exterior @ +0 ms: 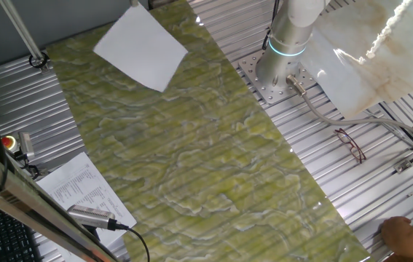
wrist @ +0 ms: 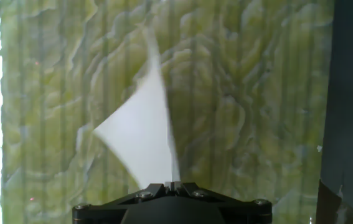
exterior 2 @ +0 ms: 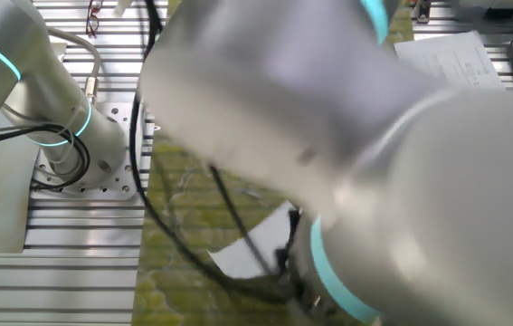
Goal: Flip over and spread out the paper that is laid flat on the table
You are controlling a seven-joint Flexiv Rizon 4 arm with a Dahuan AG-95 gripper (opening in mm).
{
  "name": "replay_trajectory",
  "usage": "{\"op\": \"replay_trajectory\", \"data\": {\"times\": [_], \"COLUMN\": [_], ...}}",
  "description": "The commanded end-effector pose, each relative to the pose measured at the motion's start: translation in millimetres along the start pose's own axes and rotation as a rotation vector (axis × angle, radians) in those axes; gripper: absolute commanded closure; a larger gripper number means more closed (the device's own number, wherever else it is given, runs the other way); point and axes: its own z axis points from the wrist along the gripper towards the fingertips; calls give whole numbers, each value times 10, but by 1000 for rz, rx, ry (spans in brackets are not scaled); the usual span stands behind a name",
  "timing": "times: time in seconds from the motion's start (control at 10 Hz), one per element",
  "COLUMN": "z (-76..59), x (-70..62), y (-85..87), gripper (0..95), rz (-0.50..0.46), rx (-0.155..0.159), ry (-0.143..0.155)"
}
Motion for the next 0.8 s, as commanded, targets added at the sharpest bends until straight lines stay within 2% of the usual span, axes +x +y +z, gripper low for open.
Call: {"op": "replay_trajectory", "data": {"times": [0.1, 0.3, 0.4, 0.5, 0.6, 0.7, 0.8], "z": [17, 146, 231, 249, 246, 242, 241], "x": [-184, -256, -289, -308, -335, -373, -402], "y": [368, 573, 743, 849, 954, 1080, 1208], "gripper": [950, 950, 950, 950, 950, 950, 950], "rz": [-9, 32, 80, 109, 145, 180, 216], "rx": [92, 82, 50, 32, 0, -11, -37], "ry": [60, 47, 37, 32, 31, 33, 27]}}
